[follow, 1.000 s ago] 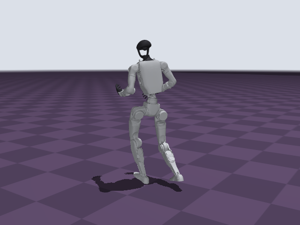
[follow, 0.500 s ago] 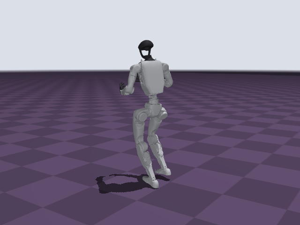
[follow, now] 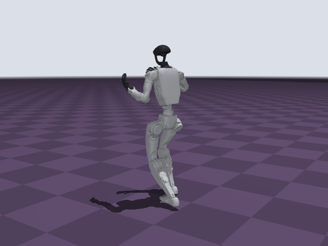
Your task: Dance
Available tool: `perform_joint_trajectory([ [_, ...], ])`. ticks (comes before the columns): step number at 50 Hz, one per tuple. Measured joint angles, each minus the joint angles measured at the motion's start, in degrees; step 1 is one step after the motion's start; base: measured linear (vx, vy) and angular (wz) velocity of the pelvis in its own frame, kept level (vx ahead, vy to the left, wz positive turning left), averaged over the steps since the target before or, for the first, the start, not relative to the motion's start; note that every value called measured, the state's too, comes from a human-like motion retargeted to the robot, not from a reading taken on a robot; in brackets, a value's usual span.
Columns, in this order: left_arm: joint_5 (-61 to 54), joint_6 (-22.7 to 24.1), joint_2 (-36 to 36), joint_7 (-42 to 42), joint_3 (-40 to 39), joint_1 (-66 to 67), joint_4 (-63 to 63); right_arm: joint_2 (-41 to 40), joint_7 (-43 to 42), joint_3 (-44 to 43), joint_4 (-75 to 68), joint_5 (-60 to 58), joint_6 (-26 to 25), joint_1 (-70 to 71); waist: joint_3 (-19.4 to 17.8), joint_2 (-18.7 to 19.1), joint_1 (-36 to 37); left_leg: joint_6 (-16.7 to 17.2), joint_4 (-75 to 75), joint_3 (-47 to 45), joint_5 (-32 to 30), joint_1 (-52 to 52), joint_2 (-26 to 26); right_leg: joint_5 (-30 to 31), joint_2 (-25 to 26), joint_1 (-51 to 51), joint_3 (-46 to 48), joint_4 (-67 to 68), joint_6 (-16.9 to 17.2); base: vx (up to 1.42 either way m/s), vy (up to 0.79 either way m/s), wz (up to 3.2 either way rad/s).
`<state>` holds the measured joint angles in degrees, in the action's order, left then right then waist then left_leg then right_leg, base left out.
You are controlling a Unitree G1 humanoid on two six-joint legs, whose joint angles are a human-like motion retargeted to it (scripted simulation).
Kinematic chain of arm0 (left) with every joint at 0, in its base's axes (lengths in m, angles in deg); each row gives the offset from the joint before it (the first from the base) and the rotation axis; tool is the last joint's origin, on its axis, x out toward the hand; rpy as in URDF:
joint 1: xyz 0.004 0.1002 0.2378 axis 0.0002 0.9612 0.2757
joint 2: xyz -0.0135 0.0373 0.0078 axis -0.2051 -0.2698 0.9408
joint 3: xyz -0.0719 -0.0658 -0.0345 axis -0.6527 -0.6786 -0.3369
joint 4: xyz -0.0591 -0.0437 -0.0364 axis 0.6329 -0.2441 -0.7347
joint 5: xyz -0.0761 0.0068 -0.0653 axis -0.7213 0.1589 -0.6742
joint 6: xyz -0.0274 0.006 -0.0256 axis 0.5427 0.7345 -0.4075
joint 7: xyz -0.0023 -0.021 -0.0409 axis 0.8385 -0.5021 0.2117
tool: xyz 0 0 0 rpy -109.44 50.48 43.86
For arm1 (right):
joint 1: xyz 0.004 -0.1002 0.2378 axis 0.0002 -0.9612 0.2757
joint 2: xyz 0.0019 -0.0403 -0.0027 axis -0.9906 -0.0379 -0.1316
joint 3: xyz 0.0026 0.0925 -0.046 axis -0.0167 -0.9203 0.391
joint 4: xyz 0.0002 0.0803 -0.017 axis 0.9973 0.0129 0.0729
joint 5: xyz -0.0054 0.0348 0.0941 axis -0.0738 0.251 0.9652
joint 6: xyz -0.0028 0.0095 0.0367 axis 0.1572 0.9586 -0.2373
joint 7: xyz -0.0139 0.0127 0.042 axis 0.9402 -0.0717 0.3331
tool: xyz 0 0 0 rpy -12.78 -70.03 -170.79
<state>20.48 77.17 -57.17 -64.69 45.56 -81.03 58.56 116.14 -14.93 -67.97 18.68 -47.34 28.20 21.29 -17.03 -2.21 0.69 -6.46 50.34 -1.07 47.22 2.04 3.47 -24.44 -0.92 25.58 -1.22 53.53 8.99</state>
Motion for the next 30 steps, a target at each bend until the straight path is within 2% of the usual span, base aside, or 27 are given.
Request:
perform_joint_trajectory([
  [5,2.65,2.15,0.43,-4.89,-3.18,-2.98,0.26,4.03,-4.47,-0.64,-4.22,-1.52,1.47,2.18,1.83,1.60,0.51,3.31,6.15,-0.56,-6.48,-3.51,-3.83,-0.54,2.57,-1.39,2.22,-3.44,-1.46,0.21,-0.09,-0.05],
  [9,4.43,3.69,1.09,-9.44,-5.38,-4.63,-1.02,5.16,-7.78,-1.02,-9.81,-1.37,2.83,1.38,3.10,2.32,1.18,5.97,9.43,0.20,-12.33,-6.58,-4.70,-0.14,3.90,-1.70,3.11,-5.26,-2.07,0.12,-0.07,-0.10],
  [13,4.61,4.13,2.01,-12.79,-5.79,-5.36,-2.69,4.53,-10.83,-0.81,-15.63,-2.19,3.42,-0.41,3.91,2.68,1.72,7.55,12.30,1.47,-15.23,-9.23,-4.61,-0.60,4.81,-0.97,3.55,-5.21,-3.01,0.05,-0.04,-0.09],
  [19,3.50,2.91,4.79,-13.91,-1.93,-5.30,-4.61,-0.32,-13.70,0.20,-22.15,-3.67,2.65,-2.99,4.42,3.20,1.92,8.03,15.55,3.41,-15.58,-11.67,-3.94,-1.61,5.97,1.08,3.22,-3.63,-4.05,0.00,0.00,0.00],
  [25,2.89,-0.09,7.95,-11.46,4.71,-2.68,-4.67,-7.18,-12.77,0.83,-19.46,-2.11,2.66,-6.40,4.57,3.89,1.14,7.75,11.25,5.70,-15.13,-8.85,-2.23,-0.08,7.55,2.96,1.47,-2.42,-3.19,-0.05,0.01,-0.33],
  [30,5.30,-3.35,7.83,-9.71,10.53,0.14,-4.93,-11.79,-11.15,1.26,-14.85,-0.78,2.46,-9.07,4.13,3.83,-1.38,5.33,4.14,6.46,-9.38,-3.12,-0.60,-0.27,9.19,5.49,-0.94,2.30,-2.36,-0.11,0.04,-0.47],
])
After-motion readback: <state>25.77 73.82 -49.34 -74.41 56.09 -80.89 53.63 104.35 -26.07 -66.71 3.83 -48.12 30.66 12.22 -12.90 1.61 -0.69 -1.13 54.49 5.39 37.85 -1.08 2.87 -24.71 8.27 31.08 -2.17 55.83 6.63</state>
